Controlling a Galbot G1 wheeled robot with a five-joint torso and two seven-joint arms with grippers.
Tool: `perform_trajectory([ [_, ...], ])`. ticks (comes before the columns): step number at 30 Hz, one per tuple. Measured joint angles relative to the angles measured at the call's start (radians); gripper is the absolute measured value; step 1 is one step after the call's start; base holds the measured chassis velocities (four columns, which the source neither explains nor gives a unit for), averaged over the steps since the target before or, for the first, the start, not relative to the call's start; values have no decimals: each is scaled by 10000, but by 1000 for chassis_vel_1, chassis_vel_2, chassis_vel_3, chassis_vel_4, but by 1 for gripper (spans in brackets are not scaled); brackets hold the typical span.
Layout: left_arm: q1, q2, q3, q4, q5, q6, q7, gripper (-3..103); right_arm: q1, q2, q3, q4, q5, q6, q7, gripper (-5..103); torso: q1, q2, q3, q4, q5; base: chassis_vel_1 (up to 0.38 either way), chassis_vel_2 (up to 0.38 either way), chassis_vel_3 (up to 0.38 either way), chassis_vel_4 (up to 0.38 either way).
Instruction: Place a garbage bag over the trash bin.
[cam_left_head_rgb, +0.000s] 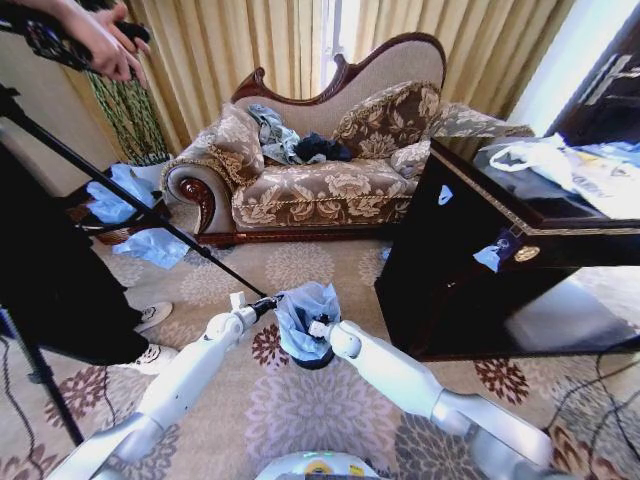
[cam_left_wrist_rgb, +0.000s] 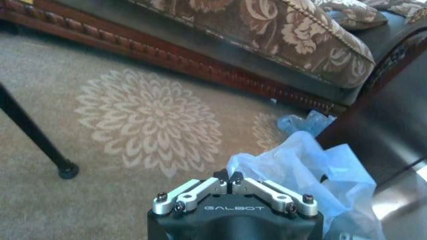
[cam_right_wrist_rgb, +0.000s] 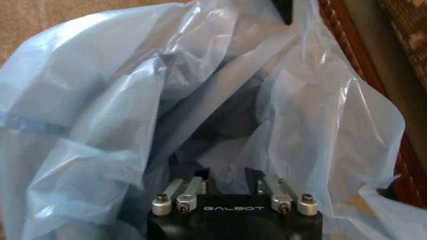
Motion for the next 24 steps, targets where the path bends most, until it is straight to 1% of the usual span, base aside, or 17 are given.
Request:
perform_trajectory([
  [1,0,0,0,0,0,0,0,0,0,0,0,0,0,0,0,36,0,0,0,0,0,0,0,0,0],
  [2,46,-2,-41,3,5,-19,-9,-3,91,71,-23,0,-126,-240,-134,41,0,0,0,0,0,0,0,0,0],
  [3,79,-3,-62,16,12,-36,-16,2,157,129,-30,-13,-237,-391,-264,46,0,0,0,1,1,0,0,0,0],
  [4,79,-3,-62,16,12,-36,-16,2,157,129,-30,-13,-237,-391,-264,46,0,0,0,1,1,0,0,0,0],
  [5,102,-6,-75,38,28,-53,-20,2,216,185,-29,-37,-389,-497,-366,51,0,0,0,1,1,0,0,0,0],
  [8,185,-46,-140,120,142,-141,-6,24,361,217,-16,13,-534,-743,-580,74,0,0,0,1,0,0,0,0,0],
  [9,185,-46,-140,120,142,-141,-6,24,361,217,-16,13,-534,-743,-580,74,0,0,0,1,0,0,0,0,0],
  [10,198,-54,-148,129,161,-162,8,29,411,199,-24,35,-535,-777,-622,74,0,0,0,0,0,0,0,0,0],
  [11,211,-61,-160,135,174,-181,18,34,460,189,-34,66,-507,-814,-657,85,0,0,0,0,0,0,0,0,0],
  [13,225,-59,-185,140,177,-201,23,45,508,146,-34,175,-450,-874,-743,90,0,0,0,0,1,0,0,0,0],
  [15,236,-48,-200,145,177,-210,26,45,525,107,-34,271,-382,-901,-769,95,0,0,0,0,0,0,0,0,0],
  [16,255,-28,-223,147,177,-214,32,51,527,70,-2,365,-297,-919,-776,99,0,0,0,0,1,0,0,0,0],
  [17,255,-28,-223,147,177,-214,32,51,527,70,-2,365,-297,-919,-776,99,0,0,0,0,1,0,0,0,0],
  [19,320,3,-276,147,158,-221,41,61,468,-24,234,628,-133,-957,-776,100,0,0,0,1,3,0,0,0,0],
  [20,320,3,-276,147,158,-221,41,61,468,-24,234,628,-133,-957,-776,100,0,0,0,1,3,0,0,0,0],
  [23,462,66,-343,102,119,-221,45,78,278,-410,738,1416,571,-1115,-735,100,0,0,0,1,1,0,0,0,0],
  [24,462,66,-343,102,119,-221,45,78,278,-410,738,1416,571,-1115,-735,100,0,0,0,1,1,0,0,0,0],
])
